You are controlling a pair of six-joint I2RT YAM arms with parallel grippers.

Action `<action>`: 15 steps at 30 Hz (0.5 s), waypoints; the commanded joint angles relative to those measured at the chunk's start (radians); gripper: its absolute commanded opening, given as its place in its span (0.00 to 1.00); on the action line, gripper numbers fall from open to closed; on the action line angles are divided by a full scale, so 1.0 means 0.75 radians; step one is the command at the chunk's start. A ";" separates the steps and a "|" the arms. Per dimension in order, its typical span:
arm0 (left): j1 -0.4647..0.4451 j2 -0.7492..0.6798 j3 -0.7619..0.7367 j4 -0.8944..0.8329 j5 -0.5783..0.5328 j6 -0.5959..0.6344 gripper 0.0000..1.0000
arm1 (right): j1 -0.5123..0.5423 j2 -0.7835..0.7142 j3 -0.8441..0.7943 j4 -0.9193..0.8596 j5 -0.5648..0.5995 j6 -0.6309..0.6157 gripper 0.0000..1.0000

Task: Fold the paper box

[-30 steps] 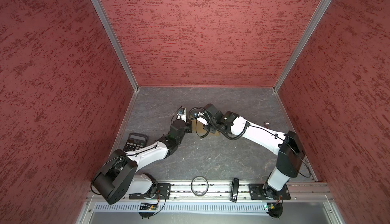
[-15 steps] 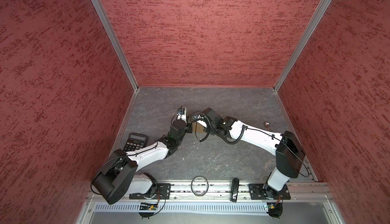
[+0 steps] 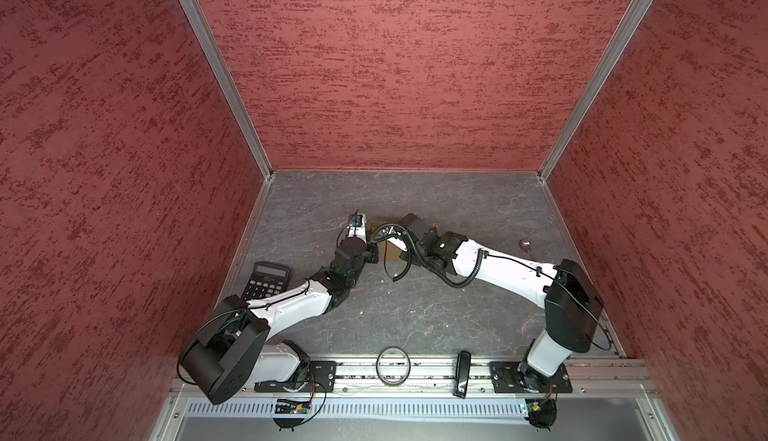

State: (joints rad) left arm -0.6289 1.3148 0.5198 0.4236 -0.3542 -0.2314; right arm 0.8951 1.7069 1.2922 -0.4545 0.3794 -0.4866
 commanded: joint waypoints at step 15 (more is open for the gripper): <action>-0.019 0.049 -0.080 -0.254 0.047 -0.007 0.07 | 0.008 -0.188 0.070 -0.113 -0.162 0.313 0.31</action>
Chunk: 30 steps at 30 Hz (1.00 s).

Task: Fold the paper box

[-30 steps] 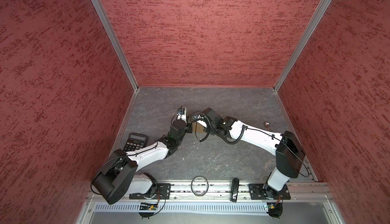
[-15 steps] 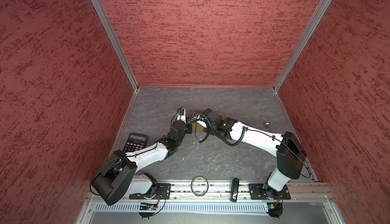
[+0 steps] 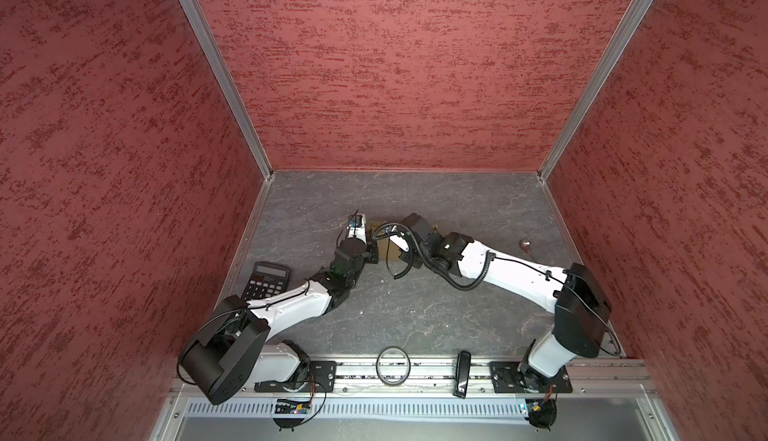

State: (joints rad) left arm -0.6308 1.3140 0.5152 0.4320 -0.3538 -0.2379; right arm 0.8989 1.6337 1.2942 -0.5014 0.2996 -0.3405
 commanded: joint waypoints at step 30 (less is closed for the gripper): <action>-0.020 0.064 -0.069 -0.265 0.087 0.027 0.04 | -0.452 -0.309 -0.247 0.188 -0.670 1.051 0.24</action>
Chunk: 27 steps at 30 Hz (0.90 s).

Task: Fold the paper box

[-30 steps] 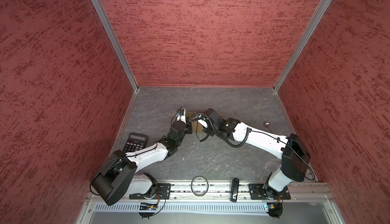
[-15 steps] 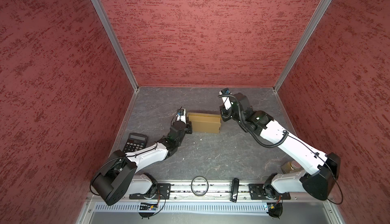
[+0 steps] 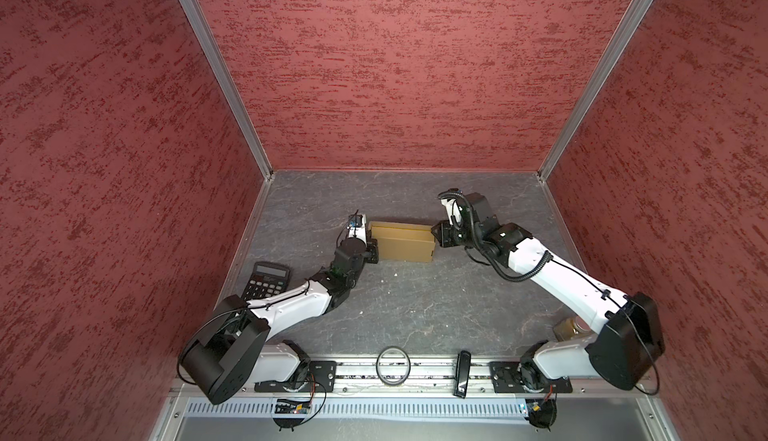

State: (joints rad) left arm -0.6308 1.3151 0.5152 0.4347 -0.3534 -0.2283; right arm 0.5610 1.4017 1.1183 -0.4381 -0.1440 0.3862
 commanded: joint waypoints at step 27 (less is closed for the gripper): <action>-0.033 0.062 -0.070 -0.271 0.079 0.024 0.03 | -0.030 -0.044 -0.034 0.002 0.062 0.013 0.38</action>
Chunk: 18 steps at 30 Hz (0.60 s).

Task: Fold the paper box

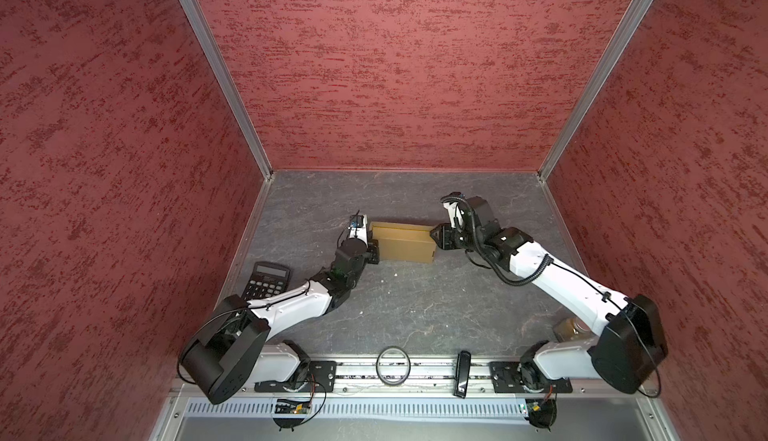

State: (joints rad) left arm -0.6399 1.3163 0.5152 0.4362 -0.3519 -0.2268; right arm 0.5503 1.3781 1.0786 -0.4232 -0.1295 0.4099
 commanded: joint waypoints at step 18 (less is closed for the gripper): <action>-0.029 0.071 -0.066 -0.267 0.076 0.029 0.03 | -0.022 0.093 0.005 0.115 -0.103 -0.009 0.38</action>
State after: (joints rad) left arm -0.6407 1.3167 0.5152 0.4362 -0.3538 -0.2188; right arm 0.5385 1.4464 1.0786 -0.3817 -0.1776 0.3927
